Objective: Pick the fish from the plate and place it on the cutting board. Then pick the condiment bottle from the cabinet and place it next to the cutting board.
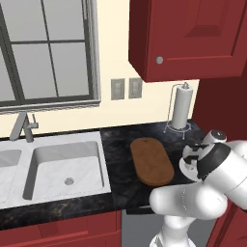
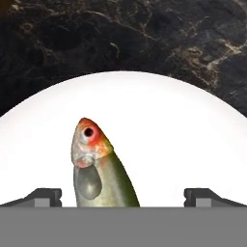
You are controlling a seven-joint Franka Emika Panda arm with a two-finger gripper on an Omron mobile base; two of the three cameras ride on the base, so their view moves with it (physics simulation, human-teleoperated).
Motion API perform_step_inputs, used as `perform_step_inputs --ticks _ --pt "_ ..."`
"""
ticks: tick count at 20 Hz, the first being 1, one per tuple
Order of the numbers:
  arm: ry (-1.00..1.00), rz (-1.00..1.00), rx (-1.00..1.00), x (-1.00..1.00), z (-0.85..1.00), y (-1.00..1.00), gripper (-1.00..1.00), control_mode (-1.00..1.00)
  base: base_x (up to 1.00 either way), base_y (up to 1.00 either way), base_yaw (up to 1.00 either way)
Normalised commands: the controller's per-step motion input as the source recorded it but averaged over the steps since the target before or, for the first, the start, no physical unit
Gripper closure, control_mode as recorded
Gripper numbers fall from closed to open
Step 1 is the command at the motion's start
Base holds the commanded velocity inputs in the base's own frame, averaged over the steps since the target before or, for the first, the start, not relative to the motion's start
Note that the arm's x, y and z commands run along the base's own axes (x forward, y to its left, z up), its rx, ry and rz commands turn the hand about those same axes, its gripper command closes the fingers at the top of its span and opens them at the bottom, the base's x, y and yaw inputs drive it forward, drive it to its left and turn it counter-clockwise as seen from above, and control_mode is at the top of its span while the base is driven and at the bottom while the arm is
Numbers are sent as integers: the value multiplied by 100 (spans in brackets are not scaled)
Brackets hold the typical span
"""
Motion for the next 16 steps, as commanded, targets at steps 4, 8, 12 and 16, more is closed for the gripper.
perform_step_inputs --ticks 4,8,12,16 --pt "0 0 0 0 -11 0 -100 -100 0 0 0" --pt "0 0 0 0 -7 -2 -100 -100 0 0 0" --pt "0 0 0 0 -5 -2 100 -100 0 0 0" --pt "0 0 0 0 -1 -1 100 -100 0 0 0"
